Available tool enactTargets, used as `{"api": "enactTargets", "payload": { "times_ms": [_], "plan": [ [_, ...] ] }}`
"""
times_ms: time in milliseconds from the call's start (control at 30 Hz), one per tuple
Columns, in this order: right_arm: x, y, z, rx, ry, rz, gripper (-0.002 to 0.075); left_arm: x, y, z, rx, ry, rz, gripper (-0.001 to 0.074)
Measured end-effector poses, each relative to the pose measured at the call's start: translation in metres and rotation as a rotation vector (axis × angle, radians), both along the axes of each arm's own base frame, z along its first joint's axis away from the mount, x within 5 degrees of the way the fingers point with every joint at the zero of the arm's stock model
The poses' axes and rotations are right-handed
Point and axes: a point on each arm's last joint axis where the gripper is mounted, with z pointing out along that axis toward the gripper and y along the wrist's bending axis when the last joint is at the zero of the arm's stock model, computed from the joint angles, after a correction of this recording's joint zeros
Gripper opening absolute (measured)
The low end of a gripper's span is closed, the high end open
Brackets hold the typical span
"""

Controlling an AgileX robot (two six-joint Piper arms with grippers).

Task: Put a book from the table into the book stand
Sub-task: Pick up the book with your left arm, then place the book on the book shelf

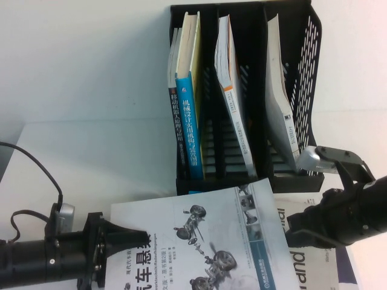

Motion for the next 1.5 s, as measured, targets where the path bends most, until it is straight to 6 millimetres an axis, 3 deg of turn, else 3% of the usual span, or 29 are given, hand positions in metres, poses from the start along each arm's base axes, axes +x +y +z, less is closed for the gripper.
{"api": "enactTargets", "payload": {
  "times_ms": [100, 167, 233, 433, 600, 833, 1000, 1100, 1267, 1400, 1500],
  "plan": [
    [0.0, -0.002, 0.0, -0.022, -0.013, 0.01, -0.0002, 0.0, -0.001, 0.002, -0.015, -0.039, -0.02, 0.0172],
    [0.001, -0.003, 0.007, -0.03, -0.046, -0.001, -0.0002, 0.0, -0.001, 0.004, -0.037, -0.063, -0.021, 0.0117],
    [0.001, -0.005, 0.023, -0.027, -0.112, -0.006, -0.0002, 0.0, -0.001, 0.004, -0.034, -0.071, -0.022, 0.0118],
    [-0.011, -0.016, 0.095, -0.025, -0.375, -0.009, -0.0002, 0.001, -0.001, 0.009, -0.024, -0.098, -0.025, 0.0118],
    [-0.039, -0.032, 0.132, -0.053, -0.481, -0.021, -0.0002, -0.003, 0.0, 0.037, 0.03, -0.213, -0.039, 0.0118],
    [-0.077, -0.05, 0.164, -0.05, -0.586, -0.066, -0.0002, -0.021, -0.001, 0.113, 0.147, -0.412, -0.06, 0.0118],
    [-0.095, -0.057, 0.176, -0.016, -0.62, -0.089, -0.0002, -0.046, 0.0, 0.19, 0.305, -0.595, -0.083, 0.0118],
    [-0.097, -0.058, 0.177, -0.005, -0.603, -0.104, -0.0002, -0.064, -0.001, 0.246, 0.376, -0.728, -0.075, 0.0118],
    [-0.098, -0.058, 0.176, -0.002, -0.58, -0.11, -0.0002, -0.089, -0.004, 0.32, 0.386, -0.887, -0.029, 0.0118],
    [-0.098, -0.058, 0.176, -0.001, -0.579, -0.112, -0.0002, -0.098, -0.003, 0.366, 0.407, -1.005, 0.064, 0.0118],
    [-0.098, -0.058, 0.176, -0.001, -0.579, -0.112, -0.0002, -0.094, 0.0, 0.387, 0.406, -1.052, 0.143, 0.0118]
  ]
}}
